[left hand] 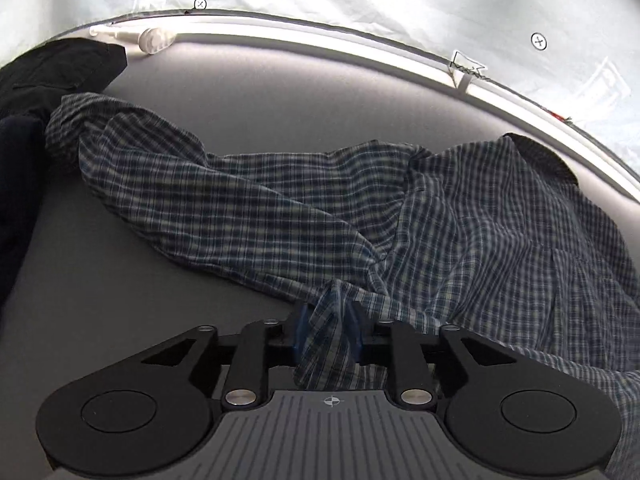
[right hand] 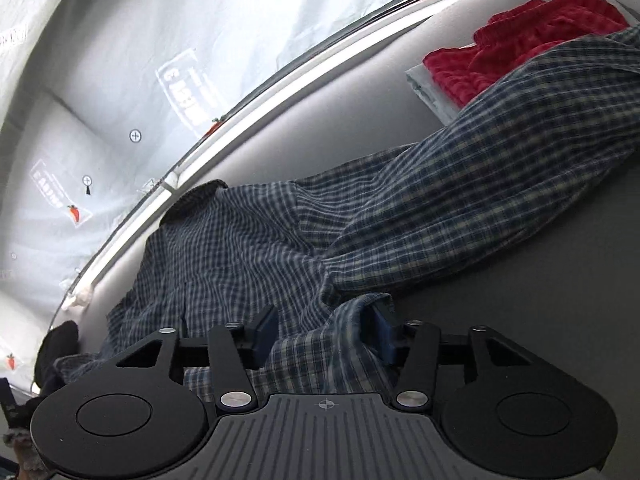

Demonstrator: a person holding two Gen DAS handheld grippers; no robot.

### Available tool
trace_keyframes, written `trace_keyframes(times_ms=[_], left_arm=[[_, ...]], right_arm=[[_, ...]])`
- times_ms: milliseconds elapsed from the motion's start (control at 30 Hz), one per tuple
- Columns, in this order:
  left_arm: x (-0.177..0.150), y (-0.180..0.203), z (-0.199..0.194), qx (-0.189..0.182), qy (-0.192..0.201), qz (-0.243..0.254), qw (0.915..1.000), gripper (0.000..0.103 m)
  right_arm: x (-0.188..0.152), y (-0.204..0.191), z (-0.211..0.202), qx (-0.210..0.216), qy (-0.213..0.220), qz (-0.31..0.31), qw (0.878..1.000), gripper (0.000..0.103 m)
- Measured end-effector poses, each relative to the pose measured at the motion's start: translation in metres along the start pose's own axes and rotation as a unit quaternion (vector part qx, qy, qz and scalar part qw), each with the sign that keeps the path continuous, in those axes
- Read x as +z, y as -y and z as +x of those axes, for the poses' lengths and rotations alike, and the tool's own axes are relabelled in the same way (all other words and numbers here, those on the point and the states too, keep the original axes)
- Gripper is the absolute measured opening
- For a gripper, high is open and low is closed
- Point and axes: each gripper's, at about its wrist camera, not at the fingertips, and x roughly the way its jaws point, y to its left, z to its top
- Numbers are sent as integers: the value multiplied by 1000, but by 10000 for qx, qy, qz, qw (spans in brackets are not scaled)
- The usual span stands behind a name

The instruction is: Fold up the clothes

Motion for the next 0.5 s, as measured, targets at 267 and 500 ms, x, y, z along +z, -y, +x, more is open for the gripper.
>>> trace_keyframes(times_ms=[267, 500], left_arm=[[-64, -45, -29, -536, -492, -188, 9972, 53], [-88, -38, -16, -911, -892, 52, 9918, 53]], right_arm=[[-43, 58, -45, 174, -237, 440, 9986, 90], [-54, 31, -33, 252, -588, -688, 9956, 90]])
